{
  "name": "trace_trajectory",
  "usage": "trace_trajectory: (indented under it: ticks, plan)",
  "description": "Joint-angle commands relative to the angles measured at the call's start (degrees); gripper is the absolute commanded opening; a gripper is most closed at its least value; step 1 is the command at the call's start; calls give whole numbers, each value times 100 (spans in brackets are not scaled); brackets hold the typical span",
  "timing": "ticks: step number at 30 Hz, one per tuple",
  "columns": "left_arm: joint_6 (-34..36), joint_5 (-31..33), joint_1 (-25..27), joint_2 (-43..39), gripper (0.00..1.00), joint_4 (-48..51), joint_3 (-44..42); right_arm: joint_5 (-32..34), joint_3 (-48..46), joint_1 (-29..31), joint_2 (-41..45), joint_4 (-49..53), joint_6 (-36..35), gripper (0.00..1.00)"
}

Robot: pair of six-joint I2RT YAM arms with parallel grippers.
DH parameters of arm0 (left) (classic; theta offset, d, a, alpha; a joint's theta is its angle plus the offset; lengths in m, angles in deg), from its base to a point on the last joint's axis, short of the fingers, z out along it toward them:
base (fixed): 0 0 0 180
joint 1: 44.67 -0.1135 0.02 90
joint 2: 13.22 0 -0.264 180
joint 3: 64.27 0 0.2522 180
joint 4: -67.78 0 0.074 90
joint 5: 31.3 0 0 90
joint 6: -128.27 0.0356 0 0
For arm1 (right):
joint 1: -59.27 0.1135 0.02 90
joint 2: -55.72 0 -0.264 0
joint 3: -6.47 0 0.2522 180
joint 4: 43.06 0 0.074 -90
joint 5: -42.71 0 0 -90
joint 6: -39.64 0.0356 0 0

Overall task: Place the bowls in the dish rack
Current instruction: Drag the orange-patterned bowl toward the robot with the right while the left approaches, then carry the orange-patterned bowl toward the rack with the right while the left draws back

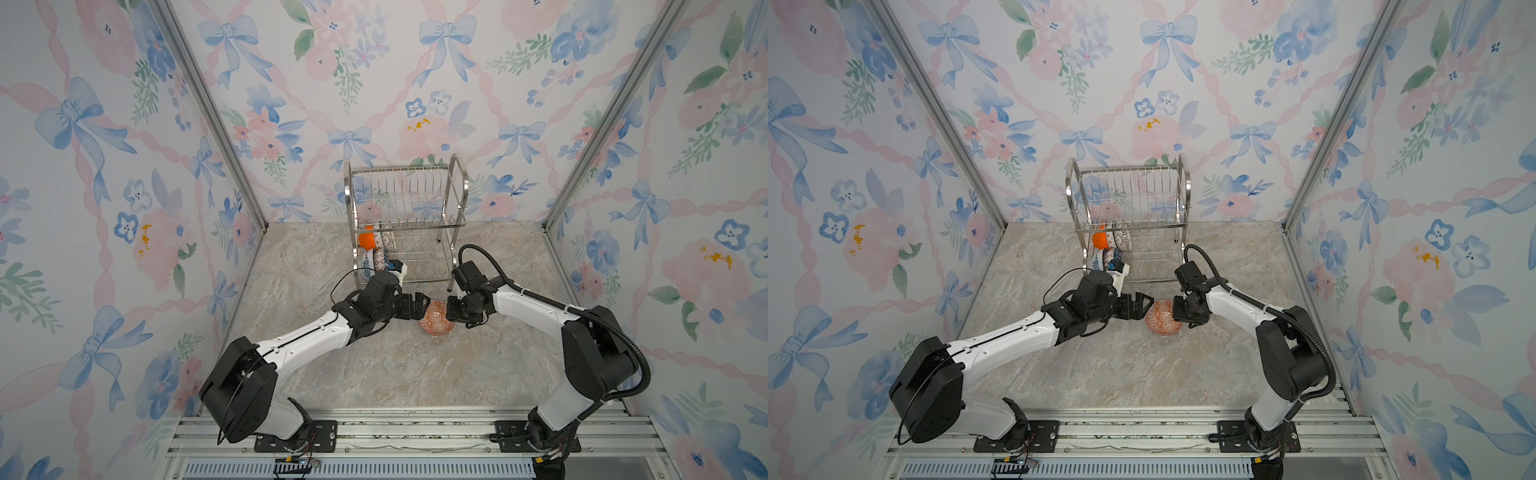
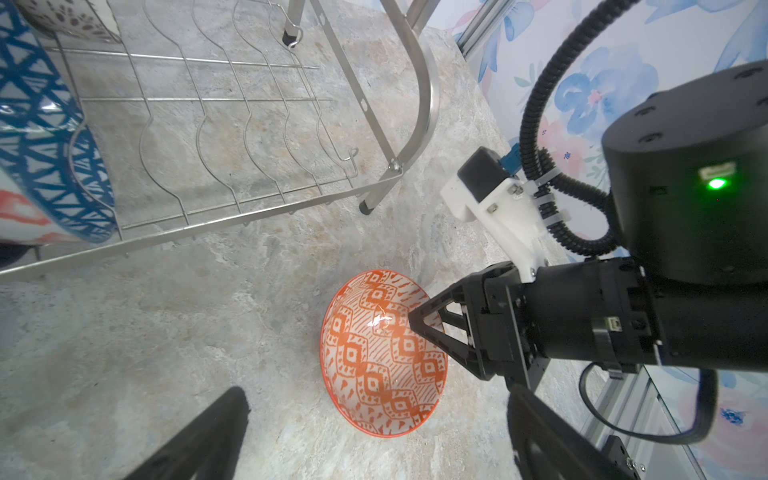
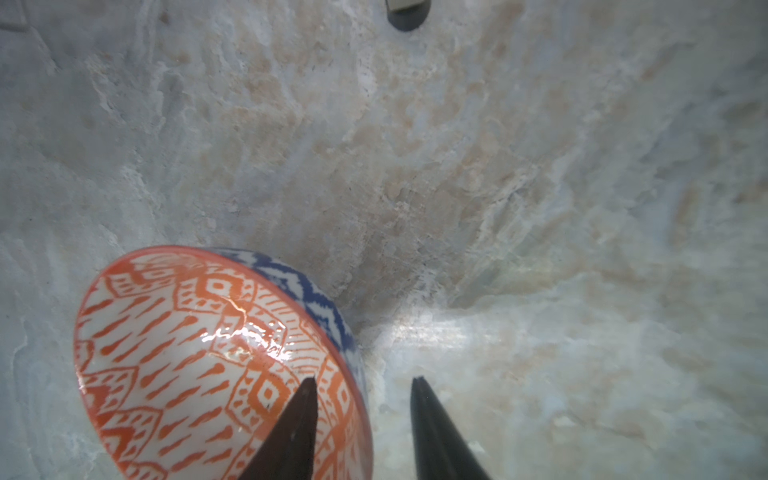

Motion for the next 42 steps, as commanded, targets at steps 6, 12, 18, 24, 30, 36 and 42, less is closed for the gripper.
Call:
trace_trajectory:
  ticks: [6, 12, 18, 24, 30, 36, 42]
  plan:
    - [-112, -175, -316, -339, 98, -74, -242, 736, 631, 478, 346, 663, -265, 57]
    - [-253, -181, -616, -811, 98, -74, -598, 831, 1001, 1040, 139, 692, -266, 65]
    - [-473, -277, -1020, -1322, 98, -48, -1085, 734, 1426, 1465, -531, 712, -310, 66]
    - [-604, -316, -1255, -1691, 98, 37, -1450, 628, 1847, 1664, -1190, 946, -294, 65]
    - [-596, -298, -1327, -1819, 98, 148, -1550, 721, 2117, 1728, -1605, 1127, -321, 56]
    - [-604, -275, -1337, -1838, 98, 146, -1559, 935, 2506, 1814, -1963, 1515, -443, 45]
    - [-579, -291, -1345, -1742, 98, 146, -1475, 1132, 2582, 1872, -1964, 1632, -499, 26]
